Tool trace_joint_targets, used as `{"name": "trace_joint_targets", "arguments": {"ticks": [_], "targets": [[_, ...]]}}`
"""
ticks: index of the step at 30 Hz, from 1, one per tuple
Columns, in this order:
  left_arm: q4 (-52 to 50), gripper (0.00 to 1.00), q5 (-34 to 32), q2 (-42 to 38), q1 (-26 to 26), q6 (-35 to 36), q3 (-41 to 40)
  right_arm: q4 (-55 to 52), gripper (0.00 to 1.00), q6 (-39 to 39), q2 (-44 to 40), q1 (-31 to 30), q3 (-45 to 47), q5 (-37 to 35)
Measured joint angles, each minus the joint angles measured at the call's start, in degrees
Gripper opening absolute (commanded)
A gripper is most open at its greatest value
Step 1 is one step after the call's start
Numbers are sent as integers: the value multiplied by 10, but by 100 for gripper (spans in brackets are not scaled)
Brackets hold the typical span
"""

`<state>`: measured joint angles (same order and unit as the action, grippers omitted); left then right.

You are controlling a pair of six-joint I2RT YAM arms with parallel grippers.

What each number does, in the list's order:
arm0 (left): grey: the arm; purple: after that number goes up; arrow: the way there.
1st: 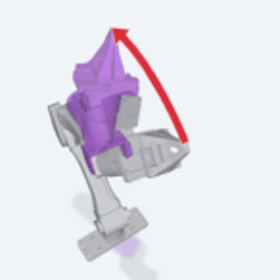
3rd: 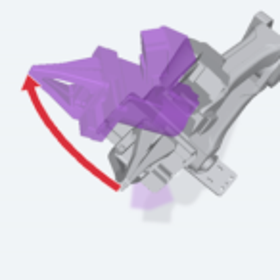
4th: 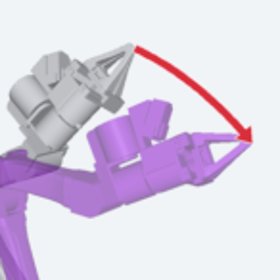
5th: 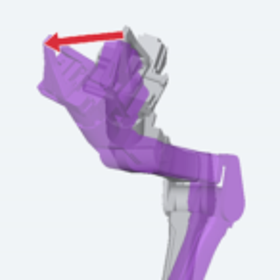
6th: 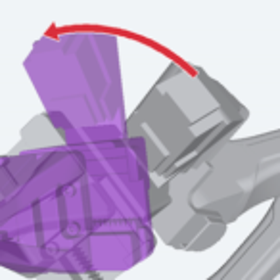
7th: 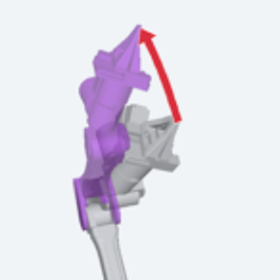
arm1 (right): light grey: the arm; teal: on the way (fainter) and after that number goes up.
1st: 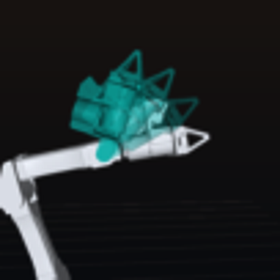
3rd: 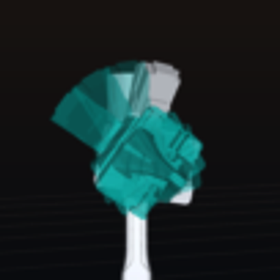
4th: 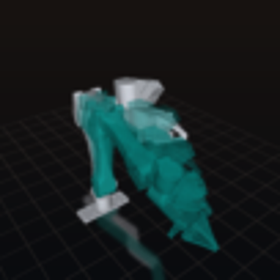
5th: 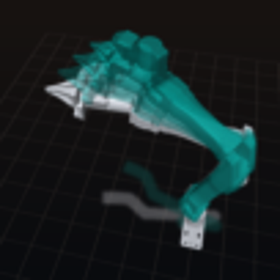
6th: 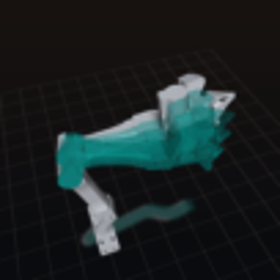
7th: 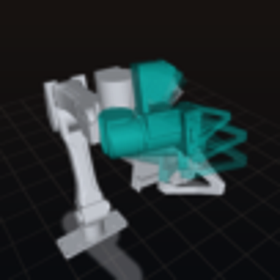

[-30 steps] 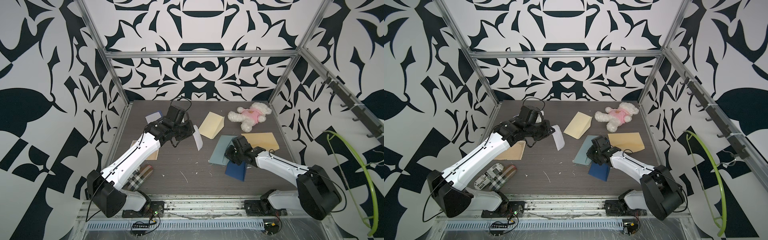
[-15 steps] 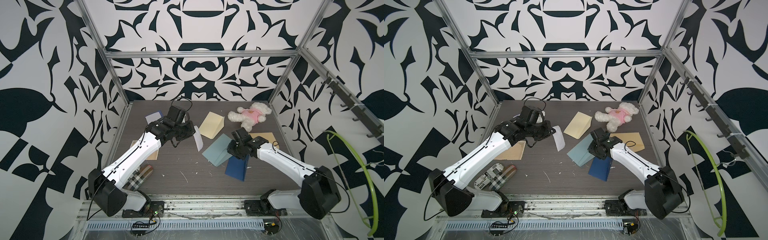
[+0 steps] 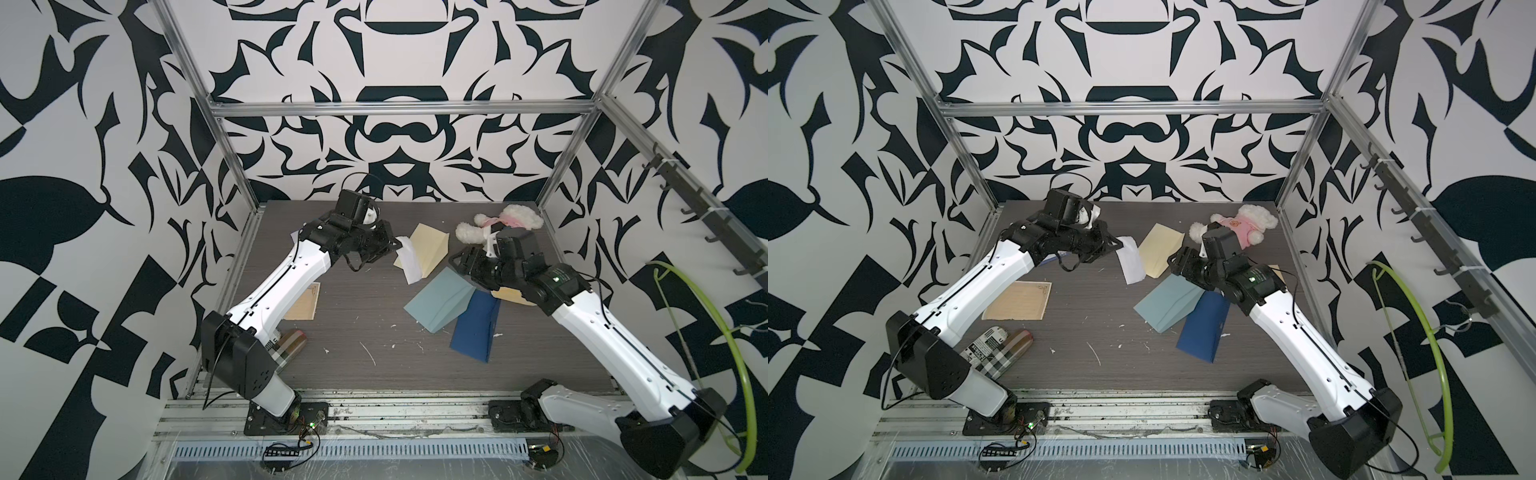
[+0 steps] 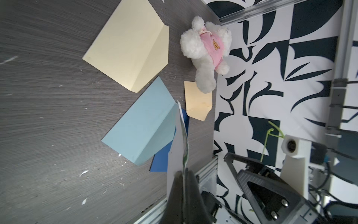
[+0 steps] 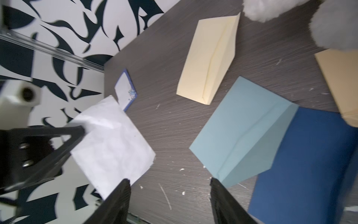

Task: Take the letter paper out of the envelope
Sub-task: Place the envelope at the center of the board, then unfold the letter paper.

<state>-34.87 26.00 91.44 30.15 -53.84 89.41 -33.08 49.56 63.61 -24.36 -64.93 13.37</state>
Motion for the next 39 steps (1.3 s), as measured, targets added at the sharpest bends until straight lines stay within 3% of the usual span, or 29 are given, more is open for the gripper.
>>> {"name": "trace_joint_targets", "arguments": {"ticks": [7,14,39], "targets": [[17,0,94,55,-17,-53,48,74,66,55,18,66,31,129],[33,0,140,75,-18,-93,54,96,62,84,63,71,33,198],[57,0,155,79,-18,-122,54,168,51,158,84,74,52,247]]}}
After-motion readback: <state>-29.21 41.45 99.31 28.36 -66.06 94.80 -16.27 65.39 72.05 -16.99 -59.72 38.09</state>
